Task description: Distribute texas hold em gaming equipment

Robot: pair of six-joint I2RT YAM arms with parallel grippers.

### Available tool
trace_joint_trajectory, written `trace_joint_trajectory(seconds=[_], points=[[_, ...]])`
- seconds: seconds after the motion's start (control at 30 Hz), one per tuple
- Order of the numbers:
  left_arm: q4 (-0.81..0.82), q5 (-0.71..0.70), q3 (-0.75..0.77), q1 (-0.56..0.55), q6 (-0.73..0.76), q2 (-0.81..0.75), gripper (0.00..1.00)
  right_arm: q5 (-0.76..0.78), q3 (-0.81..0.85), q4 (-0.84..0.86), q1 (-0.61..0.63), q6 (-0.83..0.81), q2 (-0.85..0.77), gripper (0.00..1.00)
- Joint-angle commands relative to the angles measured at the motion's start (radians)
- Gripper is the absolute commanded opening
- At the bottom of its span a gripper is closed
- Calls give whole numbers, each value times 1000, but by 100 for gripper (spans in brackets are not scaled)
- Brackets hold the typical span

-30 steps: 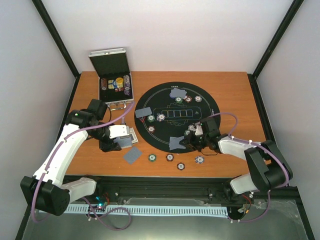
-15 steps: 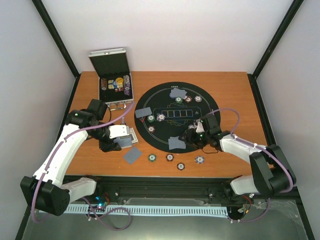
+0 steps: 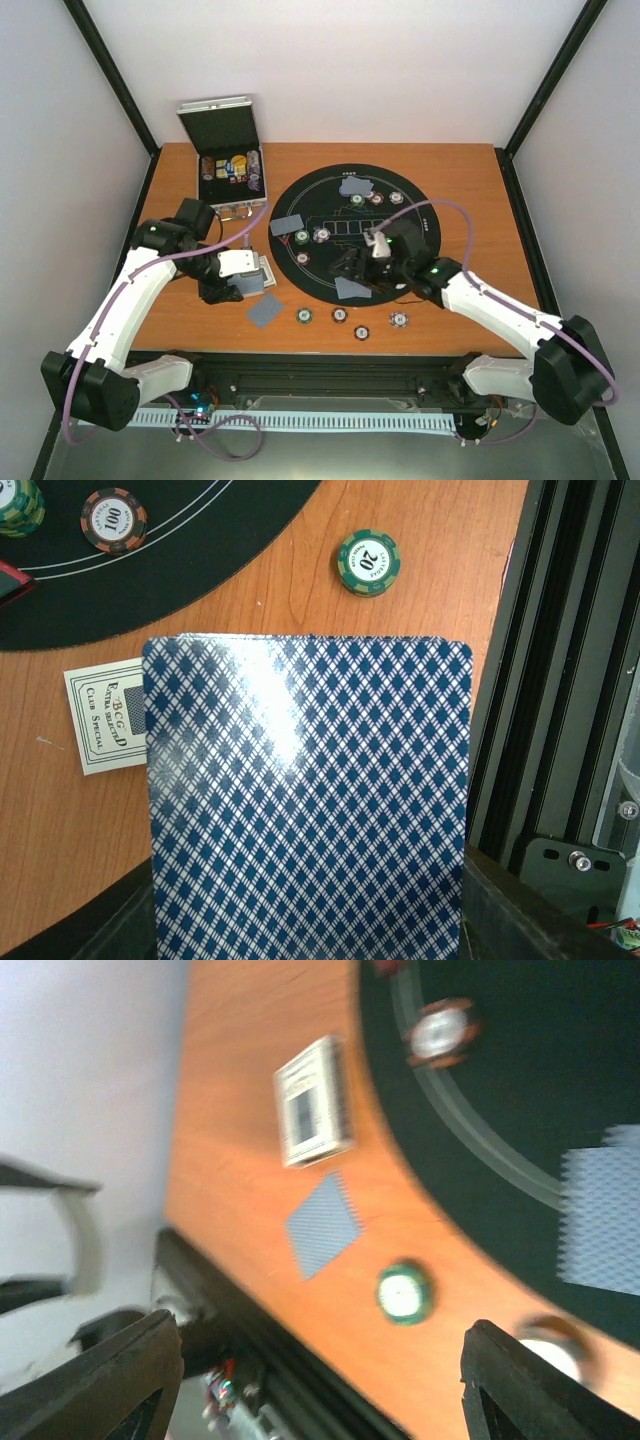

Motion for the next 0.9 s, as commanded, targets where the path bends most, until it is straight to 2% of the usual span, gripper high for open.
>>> trace_joint_trajectory(seconds=[0.0, 0.23, 0.57, 0.87], points=[[-9, 32, 28, 1, 9, 7, 1, -1, 94, 169, 180, 117, 73, 78], [-12, 26, 24, 1, 8, -5, 1, -51, 205, 469, 357, 220, 285, 80], [-22, 29, 36, 1, 11, -7, 1, -109, 304, 628, 425, 295, 504, 80], [-25, 27, 34, 1, 15, -16, 1, -134, 339, 697, 428, 343, 636, 79]])
